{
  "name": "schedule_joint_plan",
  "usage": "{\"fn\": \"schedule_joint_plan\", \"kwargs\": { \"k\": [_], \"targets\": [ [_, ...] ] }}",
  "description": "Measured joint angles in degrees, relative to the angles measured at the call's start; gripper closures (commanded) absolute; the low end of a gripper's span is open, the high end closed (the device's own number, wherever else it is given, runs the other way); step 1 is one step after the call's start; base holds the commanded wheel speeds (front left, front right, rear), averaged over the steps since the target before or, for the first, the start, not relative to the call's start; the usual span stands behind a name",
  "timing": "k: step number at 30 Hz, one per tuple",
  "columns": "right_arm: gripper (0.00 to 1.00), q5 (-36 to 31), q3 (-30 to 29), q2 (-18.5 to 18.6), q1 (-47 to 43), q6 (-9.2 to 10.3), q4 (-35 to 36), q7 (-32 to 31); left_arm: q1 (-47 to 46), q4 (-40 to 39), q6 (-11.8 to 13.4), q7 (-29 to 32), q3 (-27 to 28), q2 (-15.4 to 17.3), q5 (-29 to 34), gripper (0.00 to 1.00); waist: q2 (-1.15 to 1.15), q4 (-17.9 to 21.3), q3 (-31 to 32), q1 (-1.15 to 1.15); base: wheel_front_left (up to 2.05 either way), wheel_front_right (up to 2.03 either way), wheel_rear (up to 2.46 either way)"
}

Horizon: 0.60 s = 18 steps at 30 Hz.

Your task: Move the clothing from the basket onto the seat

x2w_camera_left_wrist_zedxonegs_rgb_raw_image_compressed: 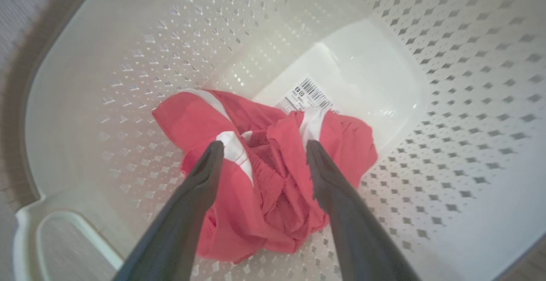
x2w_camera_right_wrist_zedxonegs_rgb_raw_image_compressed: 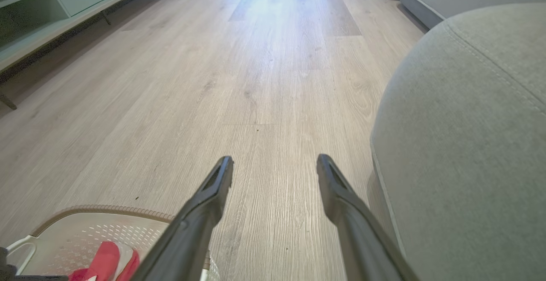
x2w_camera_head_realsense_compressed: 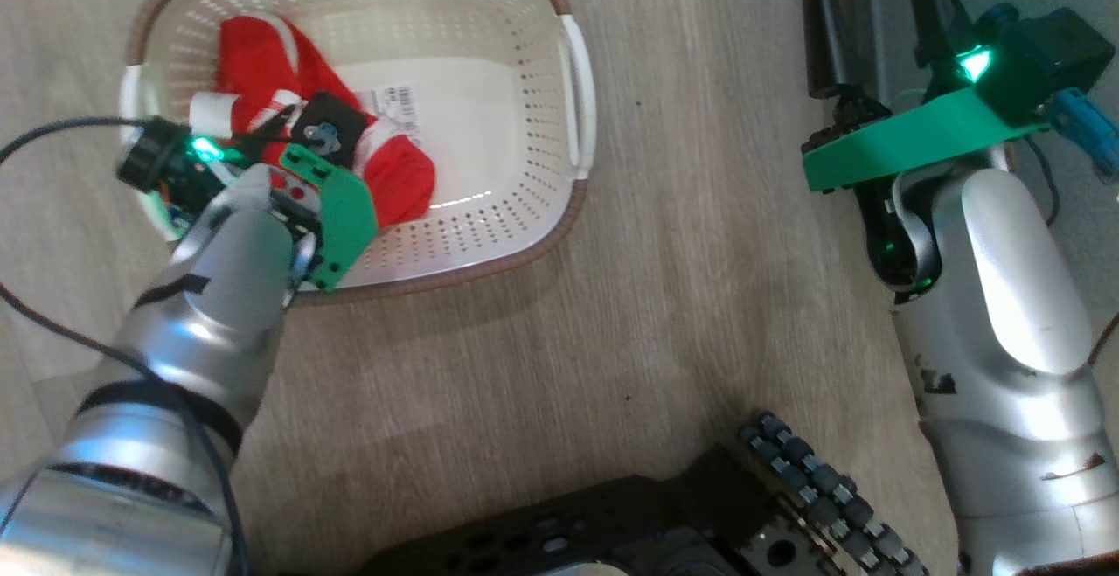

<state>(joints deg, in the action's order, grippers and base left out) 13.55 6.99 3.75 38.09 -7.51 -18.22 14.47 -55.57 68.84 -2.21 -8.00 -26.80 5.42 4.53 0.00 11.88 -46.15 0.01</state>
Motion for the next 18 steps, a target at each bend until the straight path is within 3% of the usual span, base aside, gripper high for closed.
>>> {"fn": "schedule_joint_plan", "kwargs": {
  "k": [5,18],
  "targets": [
    [0.00,2.8,1.3,-0.1,0.2,0.00,0.9,0.0,-3.4,3.5,2.4,5.3,-3.8,2.1,3.9,0.00,0.00,2.5,-2.1,0.00,0.00,0.00,0.00],
    [0.00,8.0,4.5,-0.2,0.5,0.00,3.8,0.0,-6.5,5.2,3.9,15.3,-11.2,7.3,10.4,0.00,0.00,7.8,-6.0,-0.01,0.00,0.00,0.00]
  ]
}}
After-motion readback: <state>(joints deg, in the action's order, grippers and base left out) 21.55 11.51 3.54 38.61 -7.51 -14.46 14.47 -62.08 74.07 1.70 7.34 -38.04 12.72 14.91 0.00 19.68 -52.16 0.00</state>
